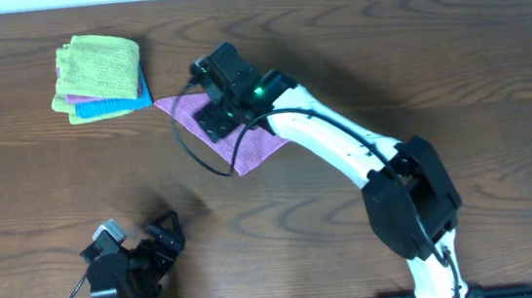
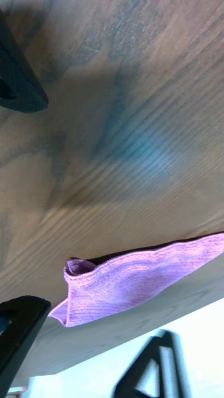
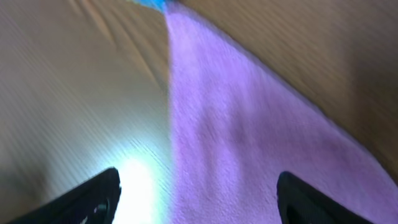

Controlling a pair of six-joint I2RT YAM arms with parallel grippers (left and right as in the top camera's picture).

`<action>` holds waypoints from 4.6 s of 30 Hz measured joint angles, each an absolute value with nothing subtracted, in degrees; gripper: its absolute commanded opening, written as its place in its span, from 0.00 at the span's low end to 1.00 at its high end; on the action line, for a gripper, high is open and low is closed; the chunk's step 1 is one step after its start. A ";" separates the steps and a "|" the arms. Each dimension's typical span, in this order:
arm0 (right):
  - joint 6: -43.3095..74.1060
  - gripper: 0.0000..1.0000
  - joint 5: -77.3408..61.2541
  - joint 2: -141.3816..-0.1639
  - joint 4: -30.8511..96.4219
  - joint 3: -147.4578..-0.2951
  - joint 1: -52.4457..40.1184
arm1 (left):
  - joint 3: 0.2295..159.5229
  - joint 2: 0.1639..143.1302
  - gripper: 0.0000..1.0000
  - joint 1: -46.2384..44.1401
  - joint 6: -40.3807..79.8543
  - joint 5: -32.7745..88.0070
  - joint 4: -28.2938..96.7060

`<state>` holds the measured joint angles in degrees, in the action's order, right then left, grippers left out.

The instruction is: Fold the cloth

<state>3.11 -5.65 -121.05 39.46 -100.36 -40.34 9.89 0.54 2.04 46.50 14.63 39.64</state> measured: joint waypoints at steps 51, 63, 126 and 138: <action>-9.76 0.63 1.28 -126.63 54.61 -100.31 -47.03 | 9.89 0.54 0.96 2.04 46.04 14.66 39.68; -9.80 0.20 4.78 -128.99 53.82 -100.31 -47.03 | 9.89 0.54 0.95 2.04 44.95 14.66 39.75; -7.29 0.01 31.53 -121.86 38.17 -100.44 -44.45 | 9.89 0.54 0.95 2.04 44.95 14.63 39.77; -6.79 0.49 36.05 -121.86 37.10 -100.47 -37.04 | 9.89 0.54 0.95 2.04 44.93 14.61 39.79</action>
